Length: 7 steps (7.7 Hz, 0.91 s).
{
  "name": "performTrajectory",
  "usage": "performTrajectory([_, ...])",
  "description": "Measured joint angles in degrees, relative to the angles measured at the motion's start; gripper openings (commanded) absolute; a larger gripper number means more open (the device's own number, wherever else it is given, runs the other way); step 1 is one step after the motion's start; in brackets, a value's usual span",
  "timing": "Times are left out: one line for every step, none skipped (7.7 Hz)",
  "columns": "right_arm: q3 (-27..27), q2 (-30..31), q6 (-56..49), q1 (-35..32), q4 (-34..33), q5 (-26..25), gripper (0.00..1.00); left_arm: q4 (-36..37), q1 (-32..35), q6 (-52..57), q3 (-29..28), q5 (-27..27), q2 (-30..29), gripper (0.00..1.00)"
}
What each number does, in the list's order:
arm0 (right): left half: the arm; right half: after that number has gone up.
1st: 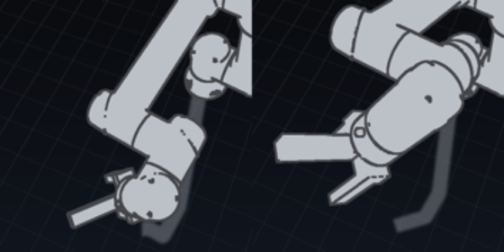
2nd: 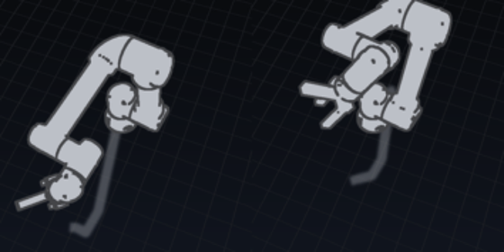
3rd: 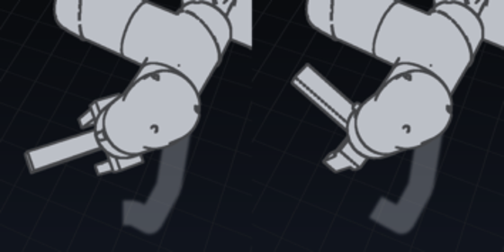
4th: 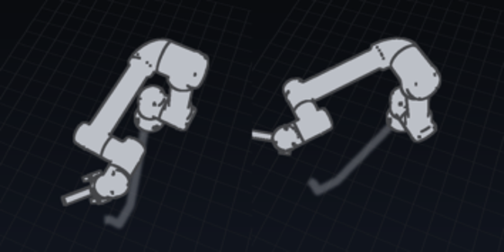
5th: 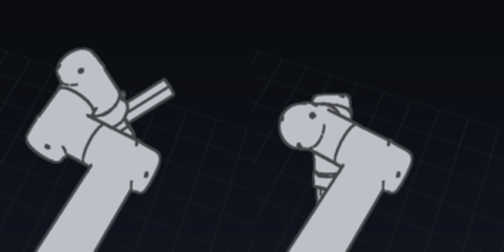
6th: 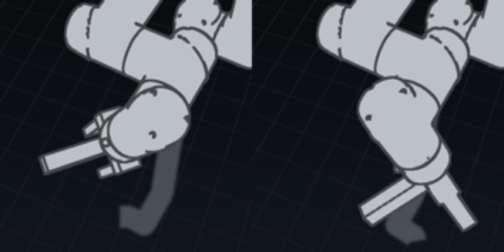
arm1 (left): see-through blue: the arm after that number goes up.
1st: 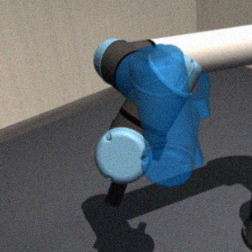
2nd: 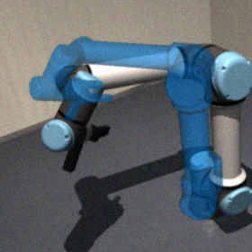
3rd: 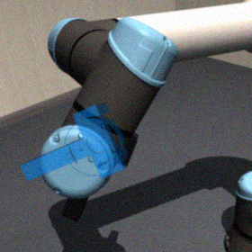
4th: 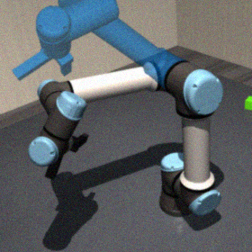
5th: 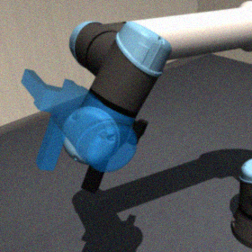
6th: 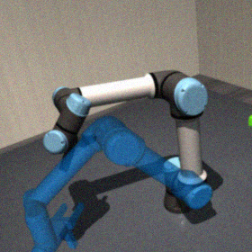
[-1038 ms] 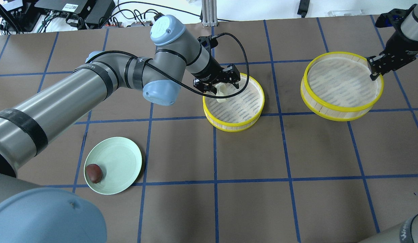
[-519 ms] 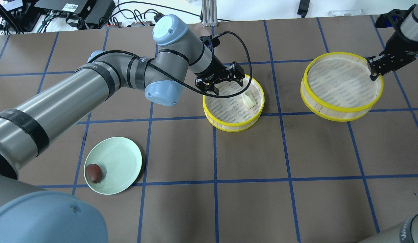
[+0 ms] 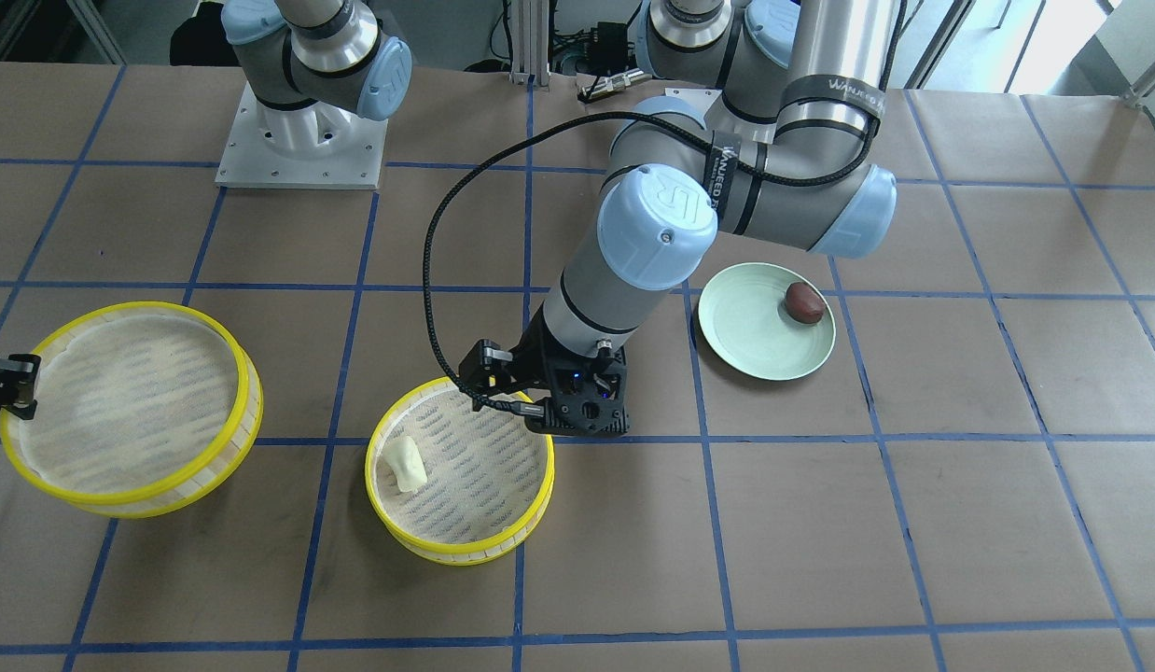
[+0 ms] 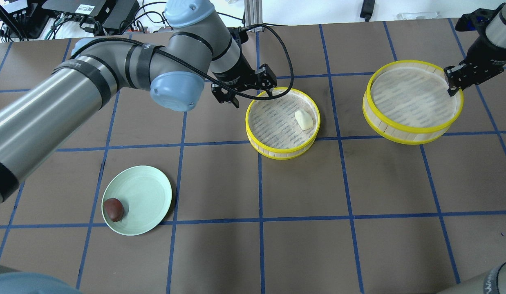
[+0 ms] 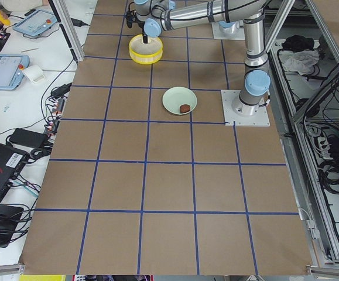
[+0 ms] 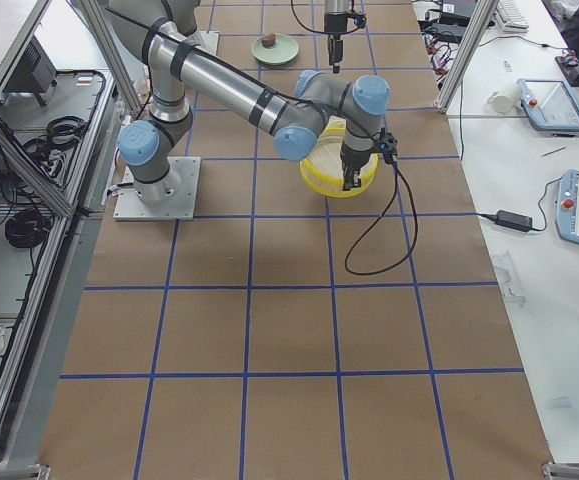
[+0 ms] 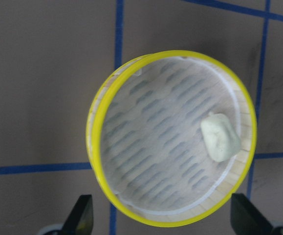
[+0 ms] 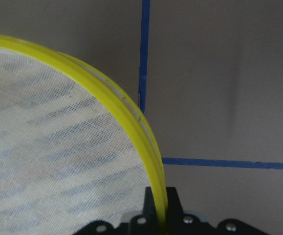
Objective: Place buns in different layers of steamer
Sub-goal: 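Move the left gripper back over the plate while the right gripper restacks the top tier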
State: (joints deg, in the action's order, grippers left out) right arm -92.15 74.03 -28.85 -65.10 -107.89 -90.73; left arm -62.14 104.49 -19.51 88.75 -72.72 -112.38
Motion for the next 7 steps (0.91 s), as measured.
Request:
performTrajectory([0.1,0.1,1.9,-0.4,0.2,0.0,0.00,-5.3,-2.0,3.2,0.1,-3.8,1.8,1.00])
performTrajectory([0.2,0.2,4.2,-1.5,0.3,0.0,0.00,-10.4,-4.9,5.8,0.2,-6.0,3.4,1.00])
performTrajectory([0.4,0.3,8.0,-3.8,0.4,-0.1,0.00,-15.0,-8.3,7.8,0.5,-7.1,5.0,1.00])
performTrajectory([0.5,0.5,12.8,-7.1,0.4,-0.2,0.00,-19.0,-11.8,11.0,0.8,-8.1,6.5,1.00])
performTrajectory([0.6,0.7,18.5,-10.9,0.3,-0.1,0.00,-22.6,-15.3,13.3,1.0,-10.8,7.7,1.00])
performTrajectory([0.7,0.7,25.0,-15.5,0.1,0.1,0.00,-25.1,-18.6,14.6,1.3,-13.9,8.8,1.00])
performTrajectory([0.8,0.4,31.6,-19.7,-0.6,0.3,0.00,-26.5,-21.5,15.1,2.3,-15.6,9.7,1.00])
